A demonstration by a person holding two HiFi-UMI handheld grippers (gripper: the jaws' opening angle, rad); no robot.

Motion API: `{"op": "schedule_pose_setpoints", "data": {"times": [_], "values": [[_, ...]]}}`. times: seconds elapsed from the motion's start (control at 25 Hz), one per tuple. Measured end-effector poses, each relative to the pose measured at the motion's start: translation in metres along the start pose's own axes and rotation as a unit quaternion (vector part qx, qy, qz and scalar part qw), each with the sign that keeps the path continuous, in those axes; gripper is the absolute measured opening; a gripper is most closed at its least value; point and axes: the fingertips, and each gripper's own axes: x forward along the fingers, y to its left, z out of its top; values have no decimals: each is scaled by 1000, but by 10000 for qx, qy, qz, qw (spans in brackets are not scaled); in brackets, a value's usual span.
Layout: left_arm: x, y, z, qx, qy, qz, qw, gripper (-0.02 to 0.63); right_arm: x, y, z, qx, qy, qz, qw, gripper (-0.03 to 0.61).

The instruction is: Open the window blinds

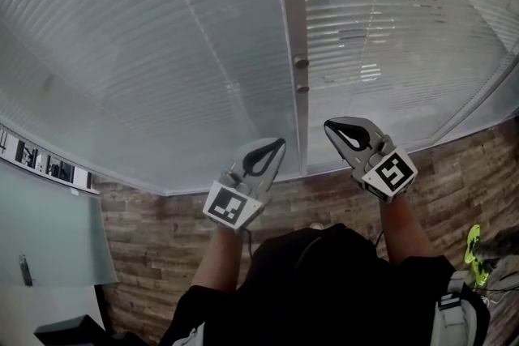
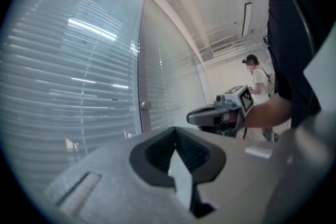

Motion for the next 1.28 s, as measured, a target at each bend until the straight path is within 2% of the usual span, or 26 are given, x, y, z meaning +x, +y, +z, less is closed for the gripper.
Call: {"op": "schedule_pose_setpoints", "data": {"times": [0.28, 0.8, 1.08, 1.12, 1.28], "values": [[15, 2, -5, -9, 23, -96, 10000, 4, 4, -14, 3, -191, -150, -54, 9997, 5], [16, 14, -8, -95, -37, -834, 9965, 4, 15, -19, -6, -156, 496, -803, 9954, 5], [7, 19, -15, -192, -42, -1197, 9926, 5, 27, -17, 1, -363, 671, -1129, 9907, 8], [8, 18, -16, -194, -50, -1263, 9918, 5, 28, -17, 1, -391, 702, -1179, 9898, 34], [8, 17, -15, -280, -216, -1430, 9891, 4, 32, -17, 6, -481, 831, -1334, 9864, 41]]}}
